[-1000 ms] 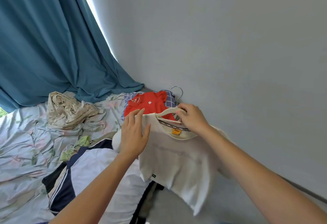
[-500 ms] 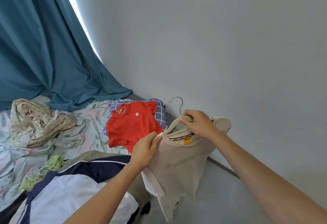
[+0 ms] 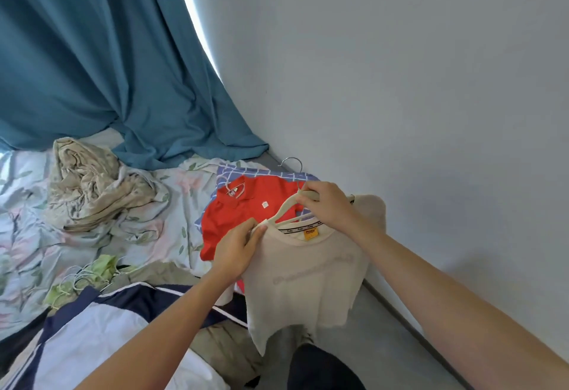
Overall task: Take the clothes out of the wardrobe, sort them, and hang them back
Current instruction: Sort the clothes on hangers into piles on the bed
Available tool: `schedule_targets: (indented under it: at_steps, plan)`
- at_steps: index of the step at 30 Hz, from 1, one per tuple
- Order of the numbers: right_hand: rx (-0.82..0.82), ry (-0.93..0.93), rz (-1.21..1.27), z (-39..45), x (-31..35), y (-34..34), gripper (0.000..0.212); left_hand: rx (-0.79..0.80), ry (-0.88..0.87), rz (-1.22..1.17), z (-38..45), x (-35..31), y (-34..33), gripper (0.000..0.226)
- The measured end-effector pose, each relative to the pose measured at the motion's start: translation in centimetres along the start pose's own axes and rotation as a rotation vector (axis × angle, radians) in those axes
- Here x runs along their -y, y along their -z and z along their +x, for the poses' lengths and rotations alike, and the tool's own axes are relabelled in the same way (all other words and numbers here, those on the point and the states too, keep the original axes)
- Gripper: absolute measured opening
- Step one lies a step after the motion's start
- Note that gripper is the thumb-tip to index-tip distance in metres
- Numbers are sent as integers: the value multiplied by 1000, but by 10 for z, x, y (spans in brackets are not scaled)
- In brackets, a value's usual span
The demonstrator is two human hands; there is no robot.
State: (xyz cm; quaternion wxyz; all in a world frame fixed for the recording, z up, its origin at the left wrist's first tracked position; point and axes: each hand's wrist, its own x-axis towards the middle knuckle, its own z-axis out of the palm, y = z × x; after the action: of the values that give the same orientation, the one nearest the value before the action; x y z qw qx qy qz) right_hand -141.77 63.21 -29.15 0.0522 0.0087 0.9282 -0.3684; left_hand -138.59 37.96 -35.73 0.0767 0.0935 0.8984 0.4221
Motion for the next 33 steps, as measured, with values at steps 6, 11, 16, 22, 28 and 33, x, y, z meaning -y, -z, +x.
schedule_targets:
  at_steps: [6, 11, 16, 22, 28, 33]
  plan:
    - [260, 88, -45, 168, -35, -52, 20, 37, 150, 116, 115, 72, -6, 26]
    - [236, 148, -92, 292, -74, -138, 19, 0, 208, 258, 201, 163, -19, 11]
    - [191, 154, -226, 336, -110, -226, 33, -150, 402, 332, 209, 233, -37, 42]
    - [460, 239, -291, 276, -106, -302, 44, -52, 593, 382, 98, 279, -41, 47]
    - [604, 381, -315, 217, -42, -376, 45, -152, 784, 386, -12, 325, -6, 43]
    - [698, 459, -306, 162, 14, -464, 43, -218, 908, 363, -107, 376, 19, 41]
